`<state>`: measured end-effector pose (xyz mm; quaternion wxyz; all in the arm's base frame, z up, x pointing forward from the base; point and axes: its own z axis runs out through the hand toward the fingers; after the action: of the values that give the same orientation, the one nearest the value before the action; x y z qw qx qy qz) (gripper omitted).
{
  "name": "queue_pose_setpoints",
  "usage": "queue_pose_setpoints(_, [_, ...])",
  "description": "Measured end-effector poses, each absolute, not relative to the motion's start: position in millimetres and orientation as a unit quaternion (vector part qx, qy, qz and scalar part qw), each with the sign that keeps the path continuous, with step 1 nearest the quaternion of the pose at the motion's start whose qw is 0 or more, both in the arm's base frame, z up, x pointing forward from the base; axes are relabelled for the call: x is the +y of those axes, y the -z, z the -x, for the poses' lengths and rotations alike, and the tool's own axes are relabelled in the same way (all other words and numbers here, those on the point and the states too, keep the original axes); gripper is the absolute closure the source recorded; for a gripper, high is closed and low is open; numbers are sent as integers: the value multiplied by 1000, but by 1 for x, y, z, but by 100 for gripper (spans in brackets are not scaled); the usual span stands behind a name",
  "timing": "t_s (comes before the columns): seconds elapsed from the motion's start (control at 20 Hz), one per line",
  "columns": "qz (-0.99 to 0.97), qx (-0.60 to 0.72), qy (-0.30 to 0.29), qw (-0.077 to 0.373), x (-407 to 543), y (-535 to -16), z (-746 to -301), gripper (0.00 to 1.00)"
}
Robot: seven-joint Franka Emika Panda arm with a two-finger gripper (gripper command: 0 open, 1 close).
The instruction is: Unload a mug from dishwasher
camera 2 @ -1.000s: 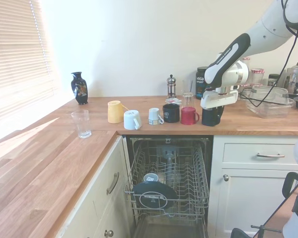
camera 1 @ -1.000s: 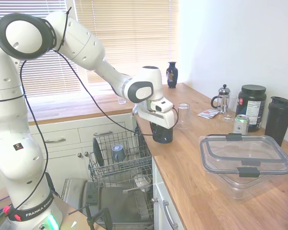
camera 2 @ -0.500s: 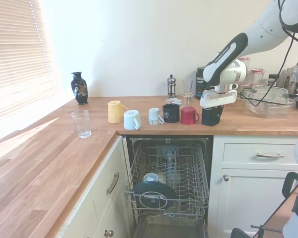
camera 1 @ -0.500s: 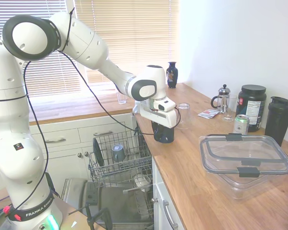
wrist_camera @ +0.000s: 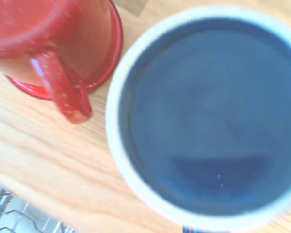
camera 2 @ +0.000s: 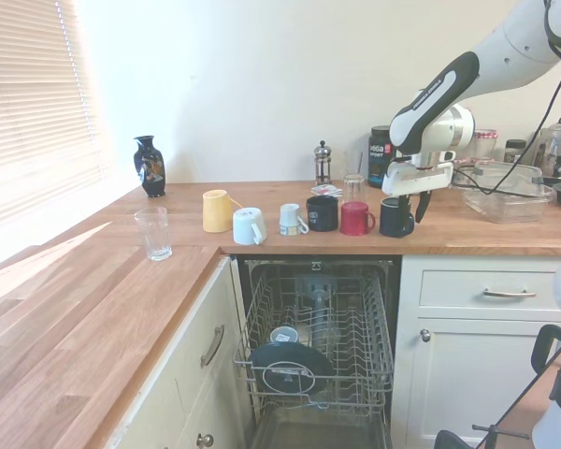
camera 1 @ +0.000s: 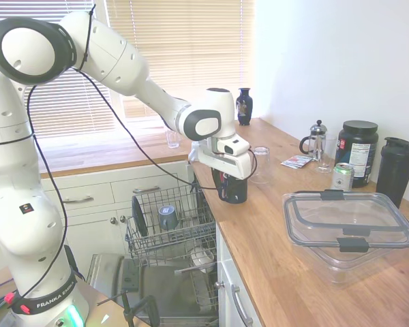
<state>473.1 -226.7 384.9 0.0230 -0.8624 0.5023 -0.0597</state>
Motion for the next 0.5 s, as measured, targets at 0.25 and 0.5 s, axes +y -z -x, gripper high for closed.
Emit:
queue_pose_setpoints(0.25, [862, 498, 87, 33, -221, -435, -452, 0])
queue_pose_setpoints(0.5, [863, 488, 125, 48, -204, -502, -411, 0])
